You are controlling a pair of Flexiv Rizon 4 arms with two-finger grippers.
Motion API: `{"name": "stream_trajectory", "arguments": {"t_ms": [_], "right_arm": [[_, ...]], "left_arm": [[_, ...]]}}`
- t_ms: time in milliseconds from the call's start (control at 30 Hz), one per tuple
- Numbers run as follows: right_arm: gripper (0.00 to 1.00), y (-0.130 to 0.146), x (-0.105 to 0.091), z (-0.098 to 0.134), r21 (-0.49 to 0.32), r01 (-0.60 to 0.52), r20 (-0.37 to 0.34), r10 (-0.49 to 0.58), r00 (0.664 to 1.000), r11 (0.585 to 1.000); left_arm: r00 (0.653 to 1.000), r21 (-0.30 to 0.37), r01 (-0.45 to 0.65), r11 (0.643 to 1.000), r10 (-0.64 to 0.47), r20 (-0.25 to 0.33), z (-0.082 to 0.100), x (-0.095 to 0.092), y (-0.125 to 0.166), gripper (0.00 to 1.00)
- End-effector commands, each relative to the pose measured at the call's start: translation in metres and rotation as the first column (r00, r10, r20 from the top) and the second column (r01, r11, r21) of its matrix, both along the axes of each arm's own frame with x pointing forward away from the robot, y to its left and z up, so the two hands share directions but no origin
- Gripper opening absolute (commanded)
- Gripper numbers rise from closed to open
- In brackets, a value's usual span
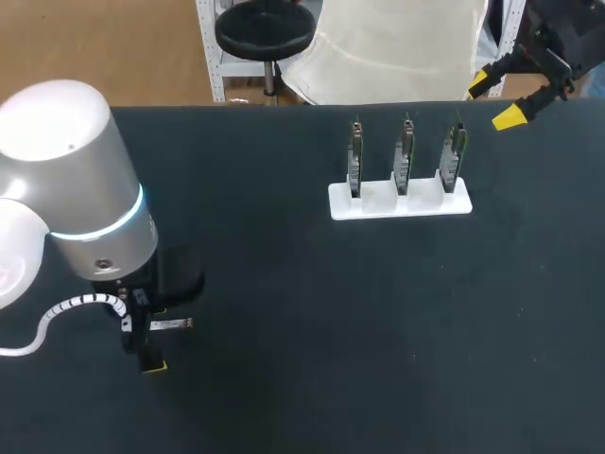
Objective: Pick up the optical module with the left hand, and insert it into the network port with the right hand.
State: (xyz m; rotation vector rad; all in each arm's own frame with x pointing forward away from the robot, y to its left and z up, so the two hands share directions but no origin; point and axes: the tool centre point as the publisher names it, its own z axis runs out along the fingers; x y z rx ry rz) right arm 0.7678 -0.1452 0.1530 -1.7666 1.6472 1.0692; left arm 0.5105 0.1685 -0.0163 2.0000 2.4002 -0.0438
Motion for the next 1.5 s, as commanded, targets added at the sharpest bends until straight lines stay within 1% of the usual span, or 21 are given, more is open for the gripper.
{"name": "stream_trajectory", "arguments": {"t_ms": [33,267,300,333,367,400,433,467,500,800,1067,1200,1267,1333,1400,1467,1500], "right_arm": [[1.00,0.000,0.002,0.000,0.002,-0.004,-0.002,0.004,1.000,1.000],[1.00,0.000,0.002,0.000,0.002,-0.004,-0.002,0.004,1.000,1.000],[1.00,0.000,0.002,0.000,0.002,-0.004,-0.002,0.004,1.000,1.000],[1.00,0.000,0.002,0.000,0.002,-0.004,-0.002,0.004,1.000,1.000],[1.00,0.000,0.002,0.000,0.002,-0.004,-0.002,0.004,1.000,1.000],[1.00,0.000,0.002,0.000,0.002,-0.004,-0.002,0.004,1.000,1.000],[1.00,0.000,0.002,0.000,0.002,-0.004,-0.002,0.004,1.000,1.000],[1.00,0.000,0.002,0.000,0.002,-0.004,-0.002,0.004,1.000,1.000],[1.00,0.000,0.002,0.000,0.002,-0.004,-0.002,0.004,1.000,1.000],[1.00,0.000,0.002,0.000,0.002,-0.004,-0.002,0.004,1.000,1.000],[1.00,0.000,0.002,0.000,0.002,-0.004,-0.002,0.004,1.000,1.000],[1.00,0.000,0.002,0.000,0.002,-0.004,-0.002,0.004,1.000,1.000],[1.00,0.000,0.002,0.000,0.002,-0.004,-0.002,0.004,1.000,1.000],[1.00,0.000,0.002,0.000,0.002,-0.004,-0.002,0.004,1.000,1.000],[1.00,0.000,0.002,0.000,0.002,-0.004,-0.002,0.004,1.000,1.000],[1.00,0.000,0.002,0.000,0.002,-0.004,-0.002,0.004,1.000,1.000],[1.00,0.000,0.002,0.000,0.002,-0.004,-0.002,0.004,1.000,1.000]], "left_arm": [[1.000,0.001,0.001,1.000,-0.001,-0.007,-0.004,0.003,-0.001,1.00],[1.000,0.000,0.002,1.000,-0.002,-0.007,-0.005,0.004,0.000,1.00],[1.000,0.001,0.003,1.000,-0.003,-0.007,-0.006,0.004,0.000,0.87],[1.000,0.002,0.003,1.000,-0.003,-0.007,-0.006,0.005,0.000,0.50],[1.000,0.003,0.002,1.000,-0.002,-0.007,-0.006,0.005,0.000,0.49],[1.000,0.005,0.006,1.000,-0.006,-0.008,-0.006,0.005,0.000,0.41],[1.000,0.005,0.006,1.000,-0.006,-0.009,-0.006,0.004,0.000,0.16],[1.000,0.004,0.006,1.000,-0.006,-0.009,-0.007,0.004,0.000,0.05],[1.000,0.002,0.006,1.000,-0.006,-0.009,-0.007,0.004,0.000,0.00],[1.000,-0.004,0.006,1.000,-0.006,-0.014,-0.008,0.004,-0.002,0.00],[1.000,-0.008,0.008,1.000,-0.008,-0.010,-0.006,0.008,-0.005,0.00],[0.999,-0.041,-0.036,0.999,0.036,-0.001,-0.003,0.015,-0.006,0.00],[0.995,-0.083,-0.102,0.991,0.104,0.012,0.000,0.022,-0.004,0.00],[0.981,-0.137,-0.187,0.973,0.193,0.029,0.004,0.030,0.001,0.00],[0.965,-0.193,-0.245,0.950,0.258,0.045,0.011,0.038,0.005,0.00],[0.938,-0.273,-0.309,0.911,0.339,0.069,0.024,0.053,0.009,0.00],[0.929,-0.296,-0.324,0.899,0.361,0.080,0.030,0.059,0.011,0.00]]}}
